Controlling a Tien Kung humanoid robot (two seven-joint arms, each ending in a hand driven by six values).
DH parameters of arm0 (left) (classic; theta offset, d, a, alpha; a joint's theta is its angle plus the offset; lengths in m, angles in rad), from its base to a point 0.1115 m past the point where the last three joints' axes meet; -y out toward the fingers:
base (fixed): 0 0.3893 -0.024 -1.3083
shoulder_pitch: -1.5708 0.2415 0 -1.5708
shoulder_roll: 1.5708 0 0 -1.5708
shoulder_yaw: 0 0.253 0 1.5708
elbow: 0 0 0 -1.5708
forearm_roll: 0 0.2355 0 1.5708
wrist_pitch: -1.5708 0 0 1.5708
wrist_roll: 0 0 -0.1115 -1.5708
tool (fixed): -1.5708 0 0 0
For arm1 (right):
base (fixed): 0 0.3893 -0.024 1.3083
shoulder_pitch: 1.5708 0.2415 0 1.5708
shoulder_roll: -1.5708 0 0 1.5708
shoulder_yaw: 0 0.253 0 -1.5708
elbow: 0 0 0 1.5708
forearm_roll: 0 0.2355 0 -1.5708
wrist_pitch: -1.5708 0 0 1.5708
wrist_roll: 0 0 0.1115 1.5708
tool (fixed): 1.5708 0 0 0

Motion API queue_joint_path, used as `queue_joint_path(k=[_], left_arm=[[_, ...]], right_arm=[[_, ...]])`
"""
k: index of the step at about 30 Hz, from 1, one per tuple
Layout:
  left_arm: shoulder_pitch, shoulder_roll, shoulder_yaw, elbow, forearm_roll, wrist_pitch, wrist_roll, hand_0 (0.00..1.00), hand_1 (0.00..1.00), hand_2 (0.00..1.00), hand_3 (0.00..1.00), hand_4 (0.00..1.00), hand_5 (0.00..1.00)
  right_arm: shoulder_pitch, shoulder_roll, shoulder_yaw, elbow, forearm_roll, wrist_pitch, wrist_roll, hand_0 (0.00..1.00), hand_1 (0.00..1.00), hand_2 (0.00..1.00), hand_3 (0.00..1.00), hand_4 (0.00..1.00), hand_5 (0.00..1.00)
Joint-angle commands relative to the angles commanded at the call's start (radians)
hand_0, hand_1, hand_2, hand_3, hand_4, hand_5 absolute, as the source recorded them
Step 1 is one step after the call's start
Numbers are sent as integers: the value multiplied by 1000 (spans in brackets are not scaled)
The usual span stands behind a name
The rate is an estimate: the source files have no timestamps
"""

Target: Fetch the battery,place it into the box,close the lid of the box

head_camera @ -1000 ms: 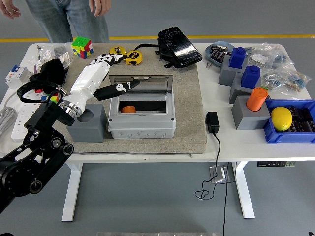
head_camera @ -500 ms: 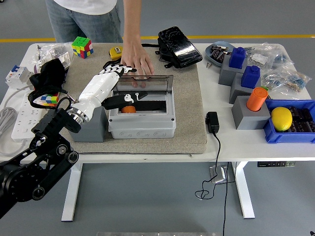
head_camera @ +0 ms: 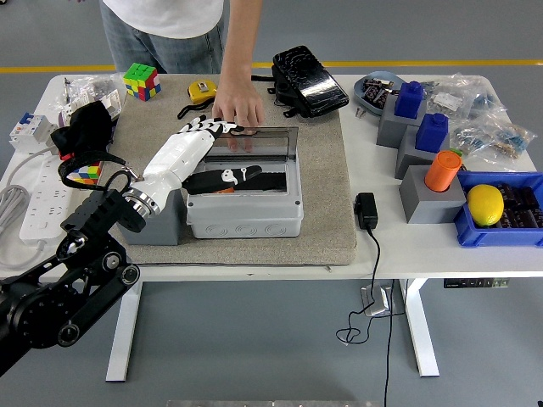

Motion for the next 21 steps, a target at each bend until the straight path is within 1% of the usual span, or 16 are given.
queue_joint_path(k=[6, 10, 16, 21], left_arm=[[-2, -5, 3, -2, 7, 1, -2, 998, 994, 908, 875, 998, 998], [9, 0, 9, -11, 4, -1, -1, 998, 992, 908, 877, 998, 998], [27, 21, 8, -21, -1, -7, 3, 998, 991, 906, 879, 998, 998], [44, 41, 2, -42, 2, -9, 8, 998, 990, 904, 883, 998, 998]], right_arm=[[1, -1, 0, 0, 1, -1, 0, 846, 846, 812, 862, 998, 998], [-1, -2, 8, 0, -6, -1, -1, 845, 846, 812, 862, 998, 998], [0, -1, 12, 0, -8, -2, -2, 845, 846, 812, 862, 998, 998], [-1, -2, 16, 0, -11, -2, -2, 844, 847, 812, 862, 998, 998]])
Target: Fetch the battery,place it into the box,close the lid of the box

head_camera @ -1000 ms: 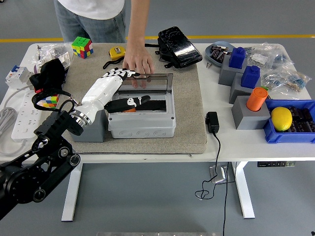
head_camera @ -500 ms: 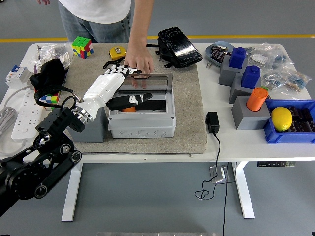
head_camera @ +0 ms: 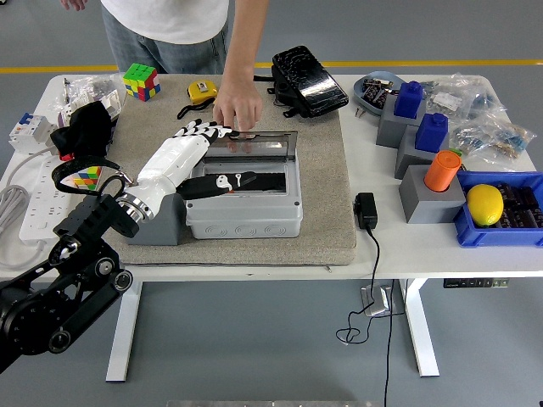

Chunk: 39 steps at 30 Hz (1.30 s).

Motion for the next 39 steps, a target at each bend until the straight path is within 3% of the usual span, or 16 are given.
queue_joint_path(k=[20, 34, 39], left_arm=[[71, 61, -4, -110, -3, -12, 20, 998, 987, 904, 896, 998, 998], [47, 49, 6, -105, -11, 5, 7, 998, 982, 904, 902, 998, 998], [3, 20, 3, -58, -10, 23, -12, 998, 982, 904, 903, 998, 998]], right_arm=[[-1, -2, 20, 0, -20, -1, -4, 844, 847, 812, 862, 998, 998], [-1, -2, 17, 0, -18, -2, -7, 843, 847, 812, 862, 998, 998], [5, -1, 10, 0, -13, -2, -6, 843, 847, 812, 860, 998, 998]])
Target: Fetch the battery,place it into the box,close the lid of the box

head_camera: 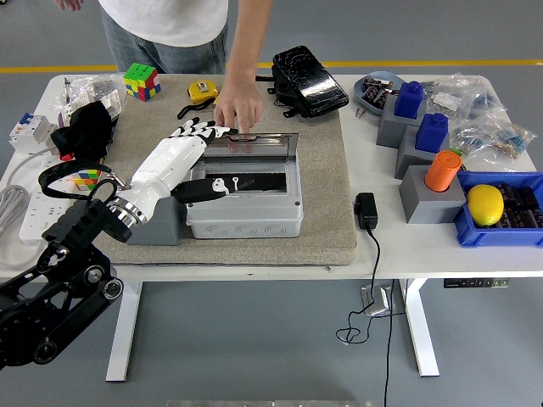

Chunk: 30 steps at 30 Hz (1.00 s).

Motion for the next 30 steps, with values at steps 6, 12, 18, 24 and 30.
queue_joint_path(k=[6, 12, 18, 24, 30], left_arm=[[-27, -24, 8, 68, -4, -2, -12, 998, 979, 904, 900, 998, 998], [-12, -19, 16, 92, -16, -17, -13, 998, 970, 899, 899, 998, 998], [7, 10, 19, 44, -20, -25, -6, 998, 964, 894, 897, 998, 998], [42, 50, 31, -20, -28, -28, 4, 998, 964, 893, 900, 998, 998], [67, 81, 49, -79, -30, -27, 11, 998, 963, 894, 901, 998, 998]], right_arm=[[4, -3, -3, 0, 3, -1, 0, 843, 847, 812, 860, 998, 998], [-1, -1, 4, 0, -3, -1, -1, 843, 847, 812, 861, 998, 998], [2, -2, 5, 0, -1, -2, 0, 843, 847, 812, 861, 998, 998], [1, -4, 15, 0, -9, -3, -2, 842, 847, 811, 861, 998, 998], [2, -4, 15, 0, -8, -3, -1, 843, 847, 811, 861, 998, 998]])
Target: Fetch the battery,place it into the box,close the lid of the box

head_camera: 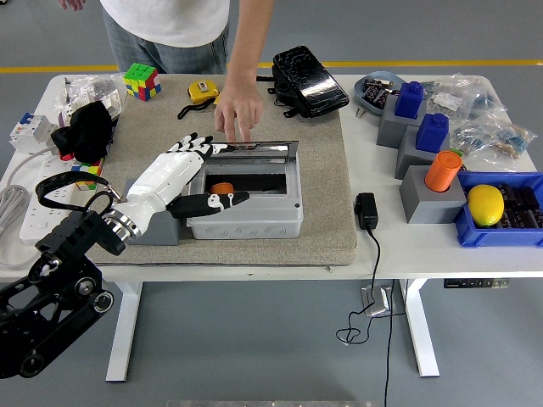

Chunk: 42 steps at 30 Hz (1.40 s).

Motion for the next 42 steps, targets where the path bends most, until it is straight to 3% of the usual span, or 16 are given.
queue_joint_path(k=[7, 16, 25, 36, 42], left_arm=[[17, 25, 33, -20, -16, 6, -4, 998, 962, 893, 901, 998, 998], [3, 20, 33, -29, -16, 10, -8, 998, 957, 889, 902, 998, 998], [4, 86, 160, -47, -92, 21, -25, 998, 956, 892, 903, 998, 998], [-25, 66, 108, -49, -68, 52, -43, 997, 957, 895, 904, 998, 998], [-32, 31, 64, -12, -64, 66, -61, 994, 956, 896, 904, 998, 998]], right_arm=[[-2, -2, 3, 0, -2, -1, -2, 842, 846, 811, 861, 998, 998], [1, -2, -4, 0, 5, -1, 0, 842, 847, 811, 860, 998, 998], [-3, -3, 3, 0, -1, -1, -3, 842, 846, 811, 860, 998, 998], [1, -3, -8, 0, 8, -1, -1, 841, 846, 811, 860, 998, 998], [0, 0, -9, 0, 7, 0, -2, 842, 846, 811, 859, 998, 998]])
